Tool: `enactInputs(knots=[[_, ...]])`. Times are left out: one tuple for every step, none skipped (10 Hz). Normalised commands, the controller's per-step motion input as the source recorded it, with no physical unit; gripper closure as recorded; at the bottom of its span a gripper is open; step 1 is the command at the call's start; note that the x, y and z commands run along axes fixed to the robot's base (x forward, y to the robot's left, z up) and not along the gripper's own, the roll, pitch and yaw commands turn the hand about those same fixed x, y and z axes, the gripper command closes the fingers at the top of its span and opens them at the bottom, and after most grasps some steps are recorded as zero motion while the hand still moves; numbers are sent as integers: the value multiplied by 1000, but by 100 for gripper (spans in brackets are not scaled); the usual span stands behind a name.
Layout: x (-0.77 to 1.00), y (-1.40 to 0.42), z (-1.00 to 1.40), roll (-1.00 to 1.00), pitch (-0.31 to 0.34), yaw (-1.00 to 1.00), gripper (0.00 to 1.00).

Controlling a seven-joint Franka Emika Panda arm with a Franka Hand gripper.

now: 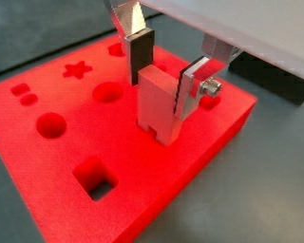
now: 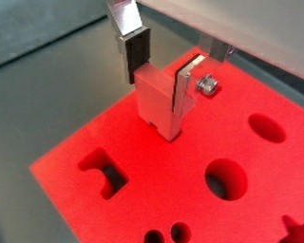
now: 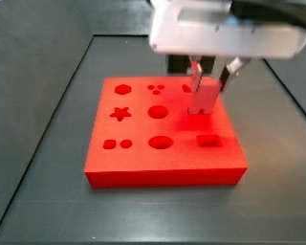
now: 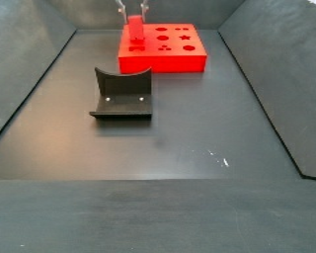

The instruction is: Insert the double-square object.

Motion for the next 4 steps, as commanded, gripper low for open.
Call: enactInputs(knots=[[163, 0, -757, 87, 24, 0, 100], [171, 0, -626, 74, 33, -26, 100], [31, 0, -166, 41, 54, -51, 100], [0, 0, 0, 0, 0, 0, 100]])
